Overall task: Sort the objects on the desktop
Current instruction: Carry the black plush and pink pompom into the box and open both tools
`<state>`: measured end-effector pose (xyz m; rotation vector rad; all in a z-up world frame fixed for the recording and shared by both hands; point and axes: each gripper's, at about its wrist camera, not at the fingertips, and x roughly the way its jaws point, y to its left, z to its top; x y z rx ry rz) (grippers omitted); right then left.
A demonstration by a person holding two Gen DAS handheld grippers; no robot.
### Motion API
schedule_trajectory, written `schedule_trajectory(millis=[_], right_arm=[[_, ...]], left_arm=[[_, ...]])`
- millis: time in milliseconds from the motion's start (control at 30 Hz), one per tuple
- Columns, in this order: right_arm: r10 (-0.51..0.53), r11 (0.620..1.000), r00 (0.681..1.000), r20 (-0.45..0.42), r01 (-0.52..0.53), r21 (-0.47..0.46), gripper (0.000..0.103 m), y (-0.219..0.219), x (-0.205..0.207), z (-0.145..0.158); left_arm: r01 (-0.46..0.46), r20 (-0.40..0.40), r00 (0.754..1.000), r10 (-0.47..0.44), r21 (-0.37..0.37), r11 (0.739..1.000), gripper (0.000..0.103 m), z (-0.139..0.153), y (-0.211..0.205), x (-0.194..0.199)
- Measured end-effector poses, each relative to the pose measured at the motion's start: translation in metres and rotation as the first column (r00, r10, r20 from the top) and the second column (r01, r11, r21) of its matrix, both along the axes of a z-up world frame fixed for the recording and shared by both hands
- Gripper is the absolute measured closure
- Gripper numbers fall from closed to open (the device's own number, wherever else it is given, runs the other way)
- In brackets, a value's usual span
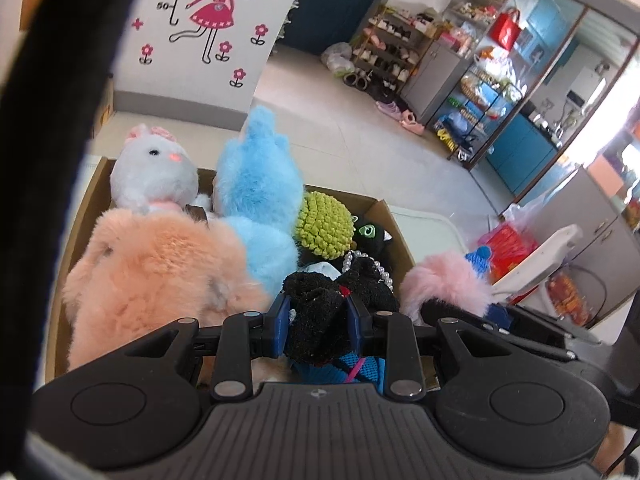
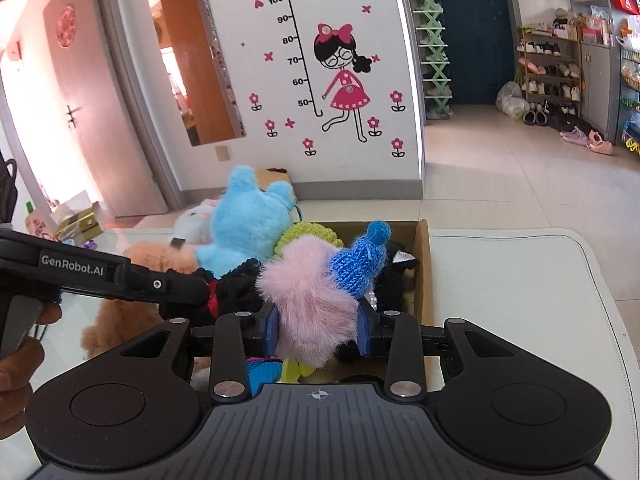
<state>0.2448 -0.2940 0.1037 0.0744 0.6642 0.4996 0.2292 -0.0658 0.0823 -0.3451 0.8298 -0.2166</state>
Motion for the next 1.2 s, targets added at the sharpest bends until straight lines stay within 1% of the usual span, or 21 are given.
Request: schedule_trajectory(millis=[67, 167, 367, 467, 567, 700, 767, 833, 933, 1100, 1200], right_arm=[[0.005, 1.000, 1.000, -0.001, -0.005, 0.002, 0.060, -0.001, 0.001, 0.000], [0.015, 1.000, 1.000, 0.003, -0.015, 0.008, 0.060, -0.004, 0.001, 0.002], [0.034, 0.999, 0.999, 0.019, -0.035, 0.007, 0.060, -0.007, 0.001, 0.013], [0.039, 0.999, 0.999, 0.023, -0.039, 0.006, 0.060, -0.006, 0.003, 0.016], [0.040, 0.999, 0.999, 0.019, -0.040, 0.003, 0.060, -0.005, 0.007, 0.016], [0.038, 0.999, 0.999, 0.016, -0.038, -0.002, 0.060, -0.003, 0.011, 0.015], [0.036, 0.999, 0.999, 0.008, -0.036, -0.006, 0.060, -0.003, 0.015, 0.012], [0.036, 0.999, 0.999, -0.004, -0.036, -0.016, 0.060, -0.001, 0.021, 0.008], [0.039, 0.999, 0.999, -0.025, -0.040, -0.035, 0.060, 0.002, 0.030, 0.000], [0.040, 0.997, 0.998, -0.054, -0.043, -0.058, 0.060, 0.006, 0.041, -0.014], [0.055, 0.994, 0.997, -0.059, -0.061, -0.089, 0.060, 0.014, 0.042, -0.022]], left_arm=[[0.007, 0.013, 1.000, -0.007, 0.031, 1.000, 0.076, 0.003, -0.004, -0.004], [0.023, 0.040, 0.999, -0.027, 0.097, 0.995, 0.076, 0.009, -0.012, -0.010], [0.030, 0.108, 0.993, -0.055, 0.220, 0.975, 0.076, 0.025, -0.020, -0.021], [0.034, 0.122, 0.990, -0.064, 0.234, 0.972, 0.076, 0.027, -0.022, -0.020], [0.041, 0.131, 0.988, -0.077, 0.261, 0.964, 0.076, 0.022, -0.027, -0.017], [0.042, 0.149, 0.984, -0.093, 0.317, 0.947, 0.076, 0.017, -0.034, -0.016], [0.043, 0.152, 0.983, -0.098, 0.330, 0.943, 0.076, 0.013, -0.035, -0.014], [0.038, 0.155, 0.983, -0.101, 0.361, 0.932, 0.076, 0.009, -0.038, -0.012], [0.047, 0.151, 0.982, -0.110, 0.370, 0.928, 0.075, 0.003, -0.038, -0.010], [0.049, 0.160, 0.981, -0.110, 0.345, 0.937, 0.074, -0.001, -0.035, -0.009], [0.043, 0.173, 0.979, -0.110, 0.351, 0.935, 0.072, -0.006, -0.035, -0.011]])
